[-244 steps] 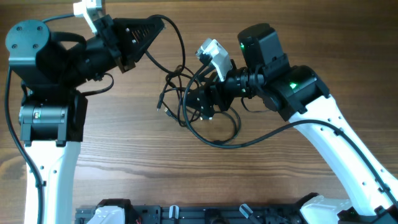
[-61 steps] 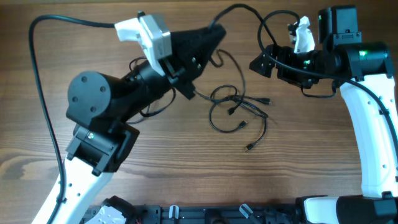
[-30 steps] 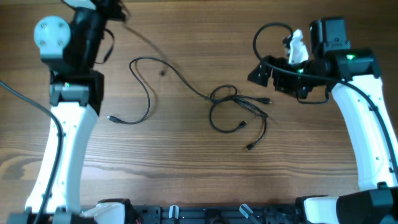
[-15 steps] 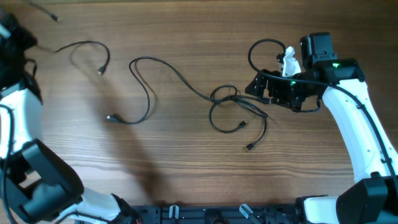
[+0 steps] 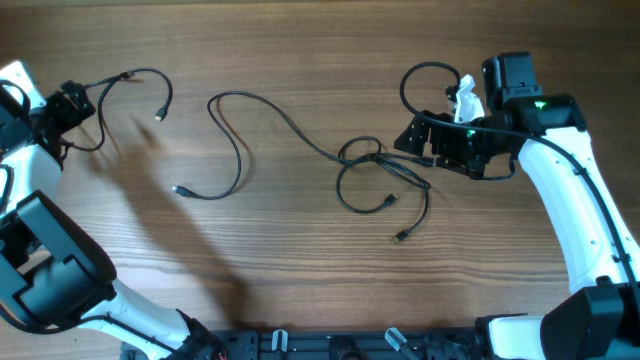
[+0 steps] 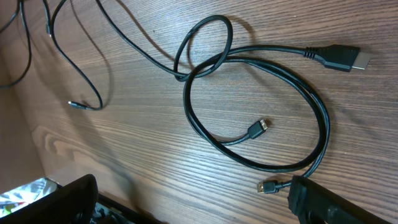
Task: Untangle cables
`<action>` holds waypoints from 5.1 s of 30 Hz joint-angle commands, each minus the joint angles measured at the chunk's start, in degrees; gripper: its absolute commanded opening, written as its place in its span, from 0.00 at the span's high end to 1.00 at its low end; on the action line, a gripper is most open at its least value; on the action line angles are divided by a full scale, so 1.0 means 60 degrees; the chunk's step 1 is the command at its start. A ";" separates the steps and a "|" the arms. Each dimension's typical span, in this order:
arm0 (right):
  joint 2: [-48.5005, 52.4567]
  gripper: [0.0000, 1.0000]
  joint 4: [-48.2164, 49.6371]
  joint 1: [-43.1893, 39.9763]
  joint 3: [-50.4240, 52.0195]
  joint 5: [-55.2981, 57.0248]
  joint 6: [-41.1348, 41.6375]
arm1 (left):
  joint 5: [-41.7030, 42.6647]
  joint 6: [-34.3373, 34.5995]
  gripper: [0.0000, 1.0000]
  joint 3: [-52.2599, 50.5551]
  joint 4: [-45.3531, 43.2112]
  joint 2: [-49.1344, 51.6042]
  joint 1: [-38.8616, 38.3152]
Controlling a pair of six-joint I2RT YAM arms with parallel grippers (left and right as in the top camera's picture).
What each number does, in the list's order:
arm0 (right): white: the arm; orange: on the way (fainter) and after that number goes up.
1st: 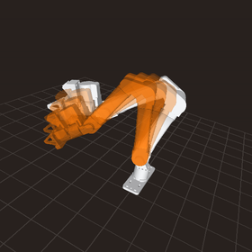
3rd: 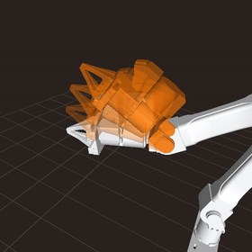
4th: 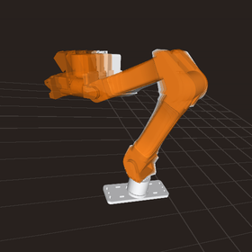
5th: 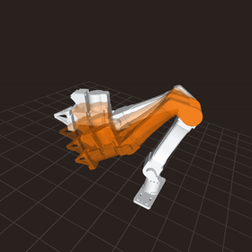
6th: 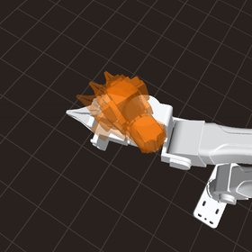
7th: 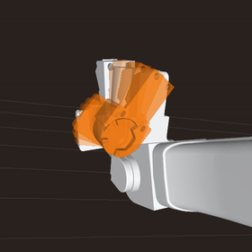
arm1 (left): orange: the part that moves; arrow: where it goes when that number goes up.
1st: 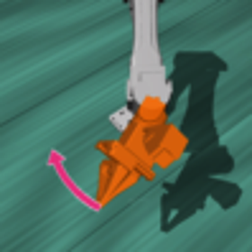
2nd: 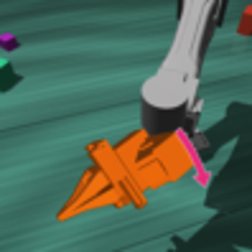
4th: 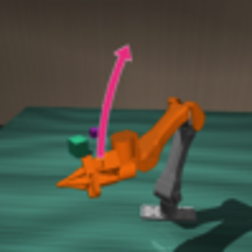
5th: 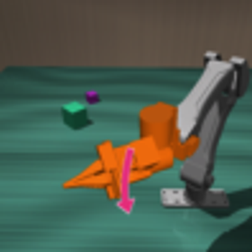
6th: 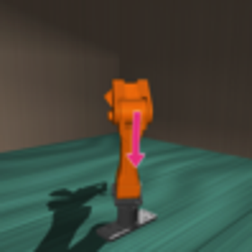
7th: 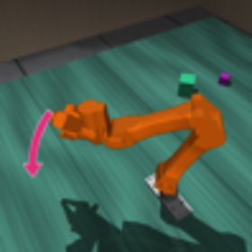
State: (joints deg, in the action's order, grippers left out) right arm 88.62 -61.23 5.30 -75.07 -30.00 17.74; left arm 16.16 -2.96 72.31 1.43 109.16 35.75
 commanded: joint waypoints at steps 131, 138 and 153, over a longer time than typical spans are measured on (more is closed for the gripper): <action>0.0073 0.00 -0.0328 0.0776 0.0091 -0.0729 -0.0608 | -0.3027 0.4371 0.00 0.2703 0.7406 0.0503 0.1169; 0.0073 0.00 -0.0222 0.0776 0.0091 -0.0732 -0.0601 | -0.3027 0.4397 0.14 0.2623 0.7431 0.1687 0.1162; 0.0073 0.00 -0.0135 0.0776 0.0091 -0.0729 -0.0419 | -0.2805 0.4863 0.73 0.2623 0.6255 0.2222 0.1133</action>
State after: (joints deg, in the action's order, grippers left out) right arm 88.62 -62.50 9.72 -75.02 -33.43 13.80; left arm -1.63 23.79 88.42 39.97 121.73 42.39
